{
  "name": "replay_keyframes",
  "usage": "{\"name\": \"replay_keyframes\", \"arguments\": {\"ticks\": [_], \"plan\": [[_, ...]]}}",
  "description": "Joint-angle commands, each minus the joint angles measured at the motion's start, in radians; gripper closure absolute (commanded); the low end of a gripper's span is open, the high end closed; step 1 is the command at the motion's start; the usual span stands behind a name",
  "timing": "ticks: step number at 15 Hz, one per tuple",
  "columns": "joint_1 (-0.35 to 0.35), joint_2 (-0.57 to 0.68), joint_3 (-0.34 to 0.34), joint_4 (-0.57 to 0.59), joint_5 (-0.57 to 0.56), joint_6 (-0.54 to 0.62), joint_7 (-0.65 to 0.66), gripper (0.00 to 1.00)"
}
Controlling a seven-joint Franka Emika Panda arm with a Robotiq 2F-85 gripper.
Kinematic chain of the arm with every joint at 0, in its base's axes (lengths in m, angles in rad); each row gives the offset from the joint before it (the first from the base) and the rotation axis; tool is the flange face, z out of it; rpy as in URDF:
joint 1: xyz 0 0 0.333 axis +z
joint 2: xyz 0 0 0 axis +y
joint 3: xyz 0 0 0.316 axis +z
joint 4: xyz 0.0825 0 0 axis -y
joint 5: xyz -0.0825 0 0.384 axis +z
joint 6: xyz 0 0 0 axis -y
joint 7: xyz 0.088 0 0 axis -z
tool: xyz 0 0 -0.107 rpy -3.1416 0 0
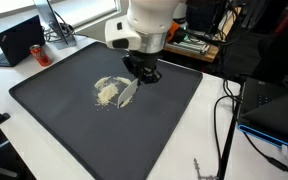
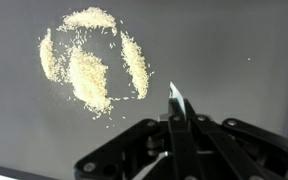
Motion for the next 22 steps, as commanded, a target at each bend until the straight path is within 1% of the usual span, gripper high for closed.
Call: {"name": "replay_keyframes", "arguments": {"ticks": [1, 5, 9, 13, 15, 19, 22], "plan": [[0.083, 0.071, -0.037, 0.073, -0.059, -0.047, 0.191, 0.99], [0.13, 0.146, -0.046, 0.149, -0.087, -0.13, 0.314, 0.99], [0.15, 0.216, -0.051, 0.23, -0.129, -0.205, 0.331, 0.99], [0.134, 0.248, -0.063, 0.271, -0.184, -0.247, 0.25, 0.99], [0.117, 0.264, -0.067, 0.293, -0.204, -0.268, 0.169, 0.99], [0.058, 0.236, -0.059, 0.282, -0.17, -0.223, 0.021, 0.99], [-0.004, 0.212, -0.049, 0.275, -0.123, -0.181, -0.093, 0.99]]}}
